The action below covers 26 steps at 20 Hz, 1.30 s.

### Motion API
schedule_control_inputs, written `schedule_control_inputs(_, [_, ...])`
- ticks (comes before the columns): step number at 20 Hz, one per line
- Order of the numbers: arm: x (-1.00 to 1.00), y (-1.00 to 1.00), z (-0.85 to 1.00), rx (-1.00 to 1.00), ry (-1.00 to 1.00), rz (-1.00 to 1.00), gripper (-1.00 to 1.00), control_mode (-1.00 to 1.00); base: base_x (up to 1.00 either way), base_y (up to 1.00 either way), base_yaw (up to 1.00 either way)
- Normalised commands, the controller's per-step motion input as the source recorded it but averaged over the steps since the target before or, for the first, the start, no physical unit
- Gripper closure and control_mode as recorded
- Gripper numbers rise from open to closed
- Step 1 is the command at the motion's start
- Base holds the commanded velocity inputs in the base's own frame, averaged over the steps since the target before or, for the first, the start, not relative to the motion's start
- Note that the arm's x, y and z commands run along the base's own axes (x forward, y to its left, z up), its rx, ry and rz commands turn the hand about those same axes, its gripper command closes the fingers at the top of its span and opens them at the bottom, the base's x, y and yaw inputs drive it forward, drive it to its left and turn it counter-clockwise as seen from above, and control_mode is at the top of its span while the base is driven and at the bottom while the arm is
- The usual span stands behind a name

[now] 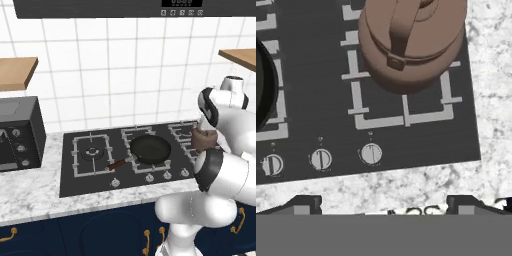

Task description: Pick the kettle from the counter and place it on a stove burner. Then turn the burner on.

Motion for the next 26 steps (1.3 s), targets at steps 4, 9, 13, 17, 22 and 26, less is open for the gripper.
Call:
schedule_control_inputs(4, [-0.08, 0.01, -0.28, -0.03, 0.0, 0.02, -1.0, -1.0, 0.0, 0.0, 0.0])
schedule_control_inputs(9, [0.0, 0.0, -0.25, -0.02, 0.0, 0.0, -1.0, -1.0, 0.0, 0.0, 0.0])
schedule_control_inputs(13, [-0.01, 0.0, -0.23, -0.02, 0.0, 0.0, -1.0, -1.0, 0.0, 0.0, 0.0])
schedule_control_inputs(17, [-0.01, 0.0, -0.23, -0.03, 0.0, 0.0, -1.0, -1.0, 0.0, 0.0, 0.0])
schedule_control_inputs(22, [-0.12, 0.05, -0.28, -0.01, 0.01, 0.0, -1.0, -1.0, 0.0, 0.0, 0.0])
schedule_control_inputs(26, [-0.02, 0.18, -0.81, 0.0, 0.0, 0.0, -1.0, -1.0, 0.0, 0.0, 0.0])
